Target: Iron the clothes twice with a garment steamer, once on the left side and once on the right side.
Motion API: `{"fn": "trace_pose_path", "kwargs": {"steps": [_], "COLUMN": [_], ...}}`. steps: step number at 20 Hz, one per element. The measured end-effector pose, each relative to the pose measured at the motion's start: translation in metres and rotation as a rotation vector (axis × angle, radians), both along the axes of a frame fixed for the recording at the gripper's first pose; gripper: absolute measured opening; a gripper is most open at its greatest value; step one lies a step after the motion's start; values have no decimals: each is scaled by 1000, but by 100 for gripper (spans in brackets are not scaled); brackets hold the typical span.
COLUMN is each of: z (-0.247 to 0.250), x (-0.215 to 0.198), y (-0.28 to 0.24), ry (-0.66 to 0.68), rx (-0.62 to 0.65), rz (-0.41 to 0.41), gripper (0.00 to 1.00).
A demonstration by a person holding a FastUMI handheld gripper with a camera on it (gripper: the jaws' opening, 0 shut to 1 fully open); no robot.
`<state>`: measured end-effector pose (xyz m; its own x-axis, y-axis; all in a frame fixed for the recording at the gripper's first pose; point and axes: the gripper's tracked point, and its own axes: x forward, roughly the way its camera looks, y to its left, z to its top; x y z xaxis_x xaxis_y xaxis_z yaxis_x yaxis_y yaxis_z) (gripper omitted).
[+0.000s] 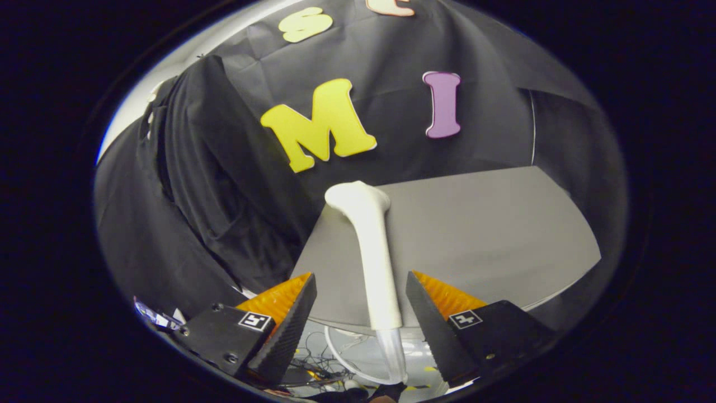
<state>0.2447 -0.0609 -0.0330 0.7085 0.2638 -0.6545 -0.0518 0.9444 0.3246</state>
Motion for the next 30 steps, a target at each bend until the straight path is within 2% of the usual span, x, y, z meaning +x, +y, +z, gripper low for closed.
{"fn": "trace_pose_path", "kwargs": {"steps": [4,8,15,19,24,28,30], "z": [-18,-21,-24,-35,-38,-44,-42], "x": [14,11,12,7,11,15,17], "y": [-12,-17,-18,-4,-2,-5,-3], "ry": [125,200,316,418,427,426,395], "rx": [-56,-116,-156,-100,-166,-252,-243], "rz": [-26,36,78,56,79,58,49], "gripper": [99,97,87,78,67,42,40]}}
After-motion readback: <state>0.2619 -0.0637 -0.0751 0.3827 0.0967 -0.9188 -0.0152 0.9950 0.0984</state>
